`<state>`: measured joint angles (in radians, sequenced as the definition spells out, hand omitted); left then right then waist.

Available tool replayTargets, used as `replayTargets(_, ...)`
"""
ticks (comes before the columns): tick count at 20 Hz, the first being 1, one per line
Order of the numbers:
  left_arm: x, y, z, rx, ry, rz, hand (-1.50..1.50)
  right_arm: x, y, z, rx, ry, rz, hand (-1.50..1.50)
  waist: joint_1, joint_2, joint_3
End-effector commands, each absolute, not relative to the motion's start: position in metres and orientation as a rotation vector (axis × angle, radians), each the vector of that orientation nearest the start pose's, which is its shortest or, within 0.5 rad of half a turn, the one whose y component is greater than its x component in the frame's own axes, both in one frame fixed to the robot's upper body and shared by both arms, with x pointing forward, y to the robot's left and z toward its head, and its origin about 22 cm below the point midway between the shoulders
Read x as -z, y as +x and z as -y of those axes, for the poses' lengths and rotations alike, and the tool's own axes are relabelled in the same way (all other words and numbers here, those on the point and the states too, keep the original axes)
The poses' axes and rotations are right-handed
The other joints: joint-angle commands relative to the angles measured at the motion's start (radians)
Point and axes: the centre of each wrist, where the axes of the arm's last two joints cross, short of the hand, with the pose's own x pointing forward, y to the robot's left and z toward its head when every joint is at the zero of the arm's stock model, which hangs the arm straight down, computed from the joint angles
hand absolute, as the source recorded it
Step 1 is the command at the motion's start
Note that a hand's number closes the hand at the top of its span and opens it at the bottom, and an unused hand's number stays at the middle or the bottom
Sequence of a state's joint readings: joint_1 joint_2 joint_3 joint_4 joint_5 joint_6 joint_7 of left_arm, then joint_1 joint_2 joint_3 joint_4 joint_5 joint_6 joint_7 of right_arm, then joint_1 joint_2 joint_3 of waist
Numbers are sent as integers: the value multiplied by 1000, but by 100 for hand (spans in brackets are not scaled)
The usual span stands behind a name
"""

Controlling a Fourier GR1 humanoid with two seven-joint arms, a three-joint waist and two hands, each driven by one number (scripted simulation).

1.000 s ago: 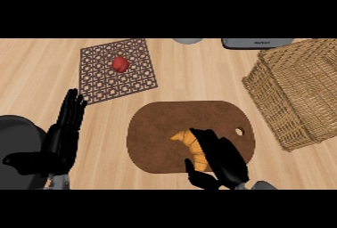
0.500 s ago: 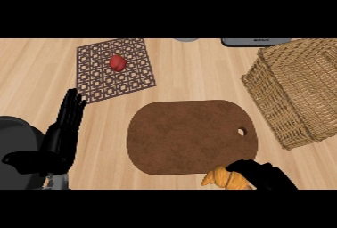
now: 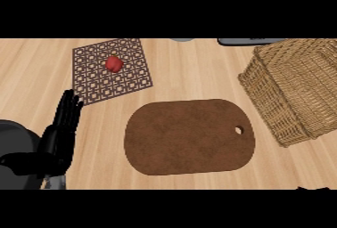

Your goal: Pick the croissant from the cutting board and place it in the basket

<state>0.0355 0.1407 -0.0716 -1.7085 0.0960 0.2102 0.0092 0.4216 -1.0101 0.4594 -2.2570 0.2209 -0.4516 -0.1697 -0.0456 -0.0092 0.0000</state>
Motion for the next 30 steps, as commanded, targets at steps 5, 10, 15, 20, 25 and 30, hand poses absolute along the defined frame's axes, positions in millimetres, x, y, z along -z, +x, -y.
replayTargets(5, -27, 229, -241, -81, 111, 1658, 0, -172, 117, 298, -854, -446, 1794, 150, 5, 2, -1)
replayTargets(10, -34, 235, -249, -75, 121, 1681, 0, -193, 142, 349, -840, -669, 1736, 150, 12, 2, -1)
replayTargets(15, -28, 246, -256, -79, 116, 1668, 0, -190, 146, 400, -845, -790, 1683, 150, 24, 6, 0)
replayTargets(20, -43, 250, -252, -68, 77, 1675, 0, -172, 165, 422, -763, -743, 1679, 150, 49, 10, 0)
replayTargets(25, -34, 238, -220, -41, 69, 1681, 0, -183, 188, 459, -721, -774, 1680, 150, 55, 11, 1)
replayTargets(30, -18, 245, -239, -37, 81, 1679, 0, -165, 208, 478, -792, -837, 1646, 150, 55, 12, 0)
